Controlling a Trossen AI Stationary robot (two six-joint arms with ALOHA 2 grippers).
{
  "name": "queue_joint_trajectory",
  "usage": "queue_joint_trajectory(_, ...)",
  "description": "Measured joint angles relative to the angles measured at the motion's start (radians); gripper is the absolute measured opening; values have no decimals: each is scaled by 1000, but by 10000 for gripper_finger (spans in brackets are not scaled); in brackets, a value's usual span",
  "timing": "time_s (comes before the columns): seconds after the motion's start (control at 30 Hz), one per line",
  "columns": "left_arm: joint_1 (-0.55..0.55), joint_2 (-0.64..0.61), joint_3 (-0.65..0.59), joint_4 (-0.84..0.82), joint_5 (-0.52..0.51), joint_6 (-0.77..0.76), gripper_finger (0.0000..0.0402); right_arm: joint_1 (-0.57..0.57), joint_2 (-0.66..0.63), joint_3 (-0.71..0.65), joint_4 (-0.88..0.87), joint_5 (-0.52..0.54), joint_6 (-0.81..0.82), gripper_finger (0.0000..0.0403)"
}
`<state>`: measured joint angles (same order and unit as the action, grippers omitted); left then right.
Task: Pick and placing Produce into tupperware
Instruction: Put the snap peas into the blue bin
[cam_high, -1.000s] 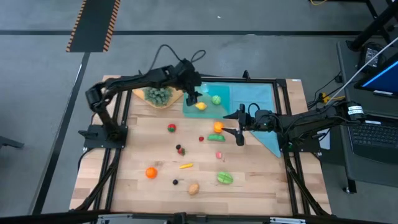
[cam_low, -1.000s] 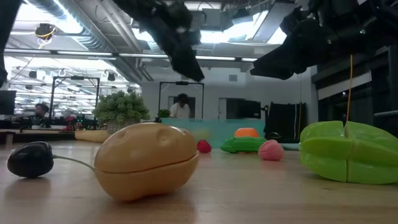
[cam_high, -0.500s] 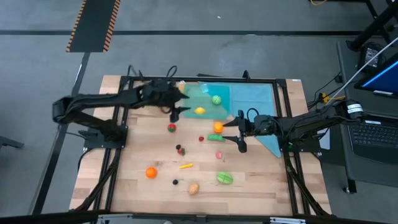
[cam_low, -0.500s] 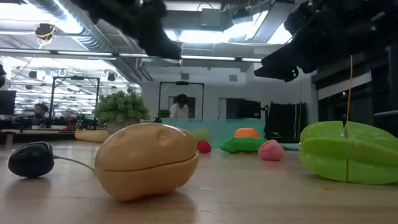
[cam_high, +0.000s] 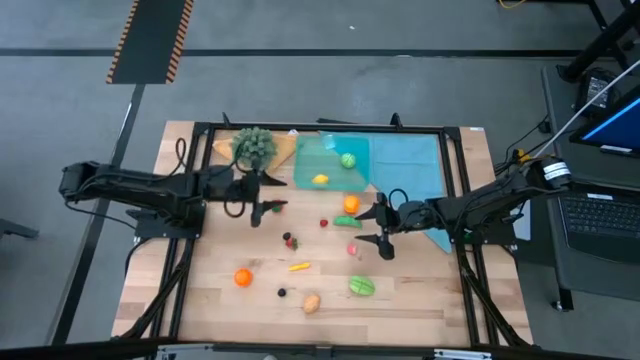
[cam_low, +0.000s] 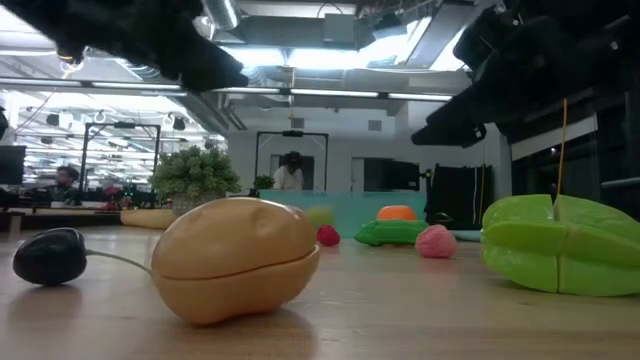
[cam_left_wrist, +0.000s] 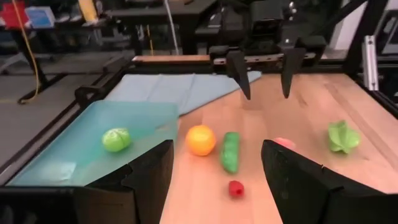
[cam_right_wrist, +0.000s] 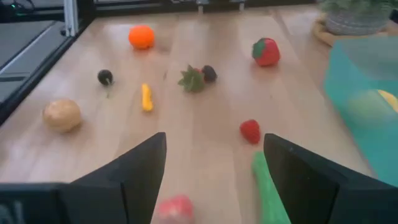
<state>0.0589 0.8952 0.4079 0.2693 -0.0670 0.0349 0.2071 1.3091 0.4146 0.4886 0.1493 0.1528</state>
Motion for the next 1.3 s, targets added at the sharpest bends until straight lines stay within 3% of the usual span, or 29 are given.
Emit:
queue_joint_trajectory(0.17,-74,-16,-99,159,-3,-5,237,36,58,66,1,2,0,272)
queue_joint_trajectory(0.4,-170,-15,-158,187,-90,-31,237,49,135,133,-28,2,9,272)
queue_joint_trajectory(0.67,-247,-15,-274,344,-136,-49,237,49,206,196,-102,2,20,272)
queue_joint_trajectory(0.9,-251,-15,-291,361,-136,-53,237,40,206,293,-448,127,-33,271)
queue_joint_trajectory(1.3,-250,-15,-291,357,-134,-53,237,-47,206,458,-740,85,-50,271)
